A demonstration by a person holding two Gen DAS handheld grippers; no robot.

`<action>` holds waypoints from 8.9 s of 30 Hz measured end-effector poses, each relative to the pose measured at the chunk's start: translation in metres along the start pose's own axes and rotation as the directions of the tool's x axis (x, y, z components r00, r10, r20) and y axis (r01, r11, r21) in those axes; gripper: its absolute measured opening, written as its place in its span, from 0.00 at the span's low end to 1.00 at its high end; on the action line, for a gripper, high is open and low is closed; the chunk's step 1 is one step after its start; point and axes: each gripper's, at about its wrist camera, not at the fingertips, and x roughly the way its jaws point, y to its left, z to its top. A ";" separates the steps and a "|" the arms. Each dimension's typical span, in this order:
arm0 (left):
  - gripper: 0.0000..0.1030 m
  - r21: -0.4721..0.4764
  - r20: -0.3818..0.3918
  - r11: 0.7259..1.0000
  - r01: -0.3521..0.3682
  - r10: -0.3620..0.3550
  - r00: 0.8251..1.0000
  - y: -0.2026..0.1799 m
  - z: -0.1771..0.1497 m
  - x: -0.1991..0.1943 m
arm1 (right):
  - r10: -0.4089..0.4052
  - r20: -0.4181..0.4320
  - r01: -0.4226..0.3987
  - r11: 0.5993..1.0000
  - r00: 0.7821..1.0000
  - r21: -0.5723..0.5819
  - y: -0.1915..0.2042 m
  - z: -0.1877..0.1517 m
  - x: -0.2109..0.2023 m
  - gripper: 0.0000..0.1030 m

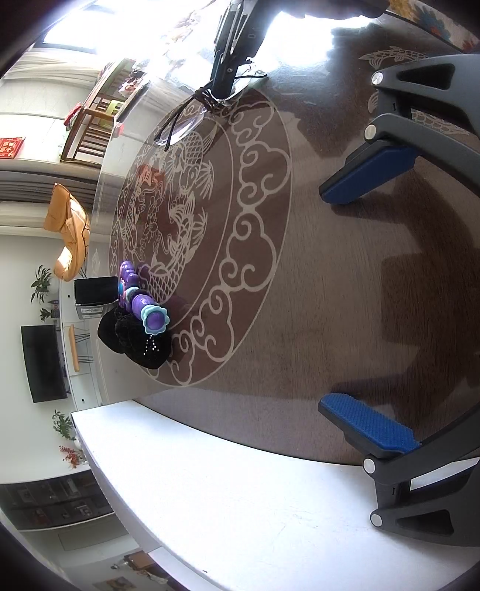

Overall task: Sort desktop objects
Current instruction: 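Move the right gripper to the black glasses and close on them, then grasp the purple toy wand with the left gripper while the right gripper lifts the glasses, then carry the purple wand and glasses over the cardboard box with both grippers, then lower the wand and glasses into the box and open both grippers, then return to the table and grasp the black knitted hat with the left gripper, then lift the black hat with the left gripper while the right gripper grasps the black soap box, then carry the black hat and soap box over the cardboard box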

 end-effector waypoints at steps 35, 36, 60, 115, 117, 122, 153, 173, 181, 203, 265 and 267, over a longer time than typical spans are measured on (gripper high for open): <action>0.26 -0.045 0.024 0.996 0.073 -0.072 0.997 -0.014 0.087 0.051 | -0.002 0.004 0.001 0.999 1.000 0.040 -0.011 -0.018 -0.010 0.55; 0.26 -0.033 0.030 0.997 0.068 -0.067 0.997 -0.018 0.070 0.041 | -0.002 0.004 0.002 0.999 1.000 0.039 -0.010 -0.018 -0.009 0.55; 0.27 0.050 -0.005 0.993 0.106 -0.106 0.994 -0.029 0.020 0.002 | 0.086 -0.135 -0.081 0.996 0.987 0.040 -0.025 0.016 0.010 0.73; 0.20 -0.376 0.264 0.926 0.028 0.078 0.961 0.190 -0.042 -0.205 | 0.569 -0.108 -0.573 0.763 0.815 -0.300 0.277 0.109 -0.125 0.12; 0.20 -0.413 0.205 0.910 -0.026 0.120 0.971 0.219 -0.050 -0.193 | 0.578 -0.136 -0.587 0.738 0.804 -0.332 0.316 0.106 -0.117 0.12; 0.21 -0.472 0.086 0.874 -0.114 0.174 0.981 0.258 -0.070 -0.163 | 0.531 -0.221 -0.575 0.734 0.818 -0.363 0.376 0.083 -0.074 0.13; 0.89 -0.217 0.021 0.975 0.040 -0.037 0.999 -0.018 -0.040 -0.054 | 0.013 -0.088 -0.019 0.998 0.996 -0.066 -0.007 -0.034 -0.027 0.95; 0.44 -0.111 0.057 0.993 -0.028 0.034 0.998 -0.003 0.026 0.009 | 0.035 -0.098 -0.044 0.995 0.995 -0.089 0.000 -0.015 -0.006 1.00; 0.44 -0.119 0.059 0.993 -0.018 0.025 0.998 -0.005 0.029 0.008 | 0.077 -0.035 -0.082 0.974 0.996 -0.211 0.082 0.133 0.056 0.93; 0.44 -0.182 0.089 0.980 0.082 -0.066 0.994 0.007 0.024 0.001 | 0.537 -0.041 -0.464 0.761 0.842 0.453 -0.033 0.055 0.035 0.33; 0.30 -0.196 0.242 0.952 0.234 -0.185 0.953 0.003 0.012 -0.139 | 0.237 -0.079 -0.226 0.966 0.968 0.126 0.000 0.048 -0.077 0.57; 0.30 -0.217 0.278 0.950 0.226 -0.162 0.947 0.028 0.016 -0.165 | 0.287 -0.033 -0.284 0.955 0.957 0.085 0.027 0.067 -0.095 0.57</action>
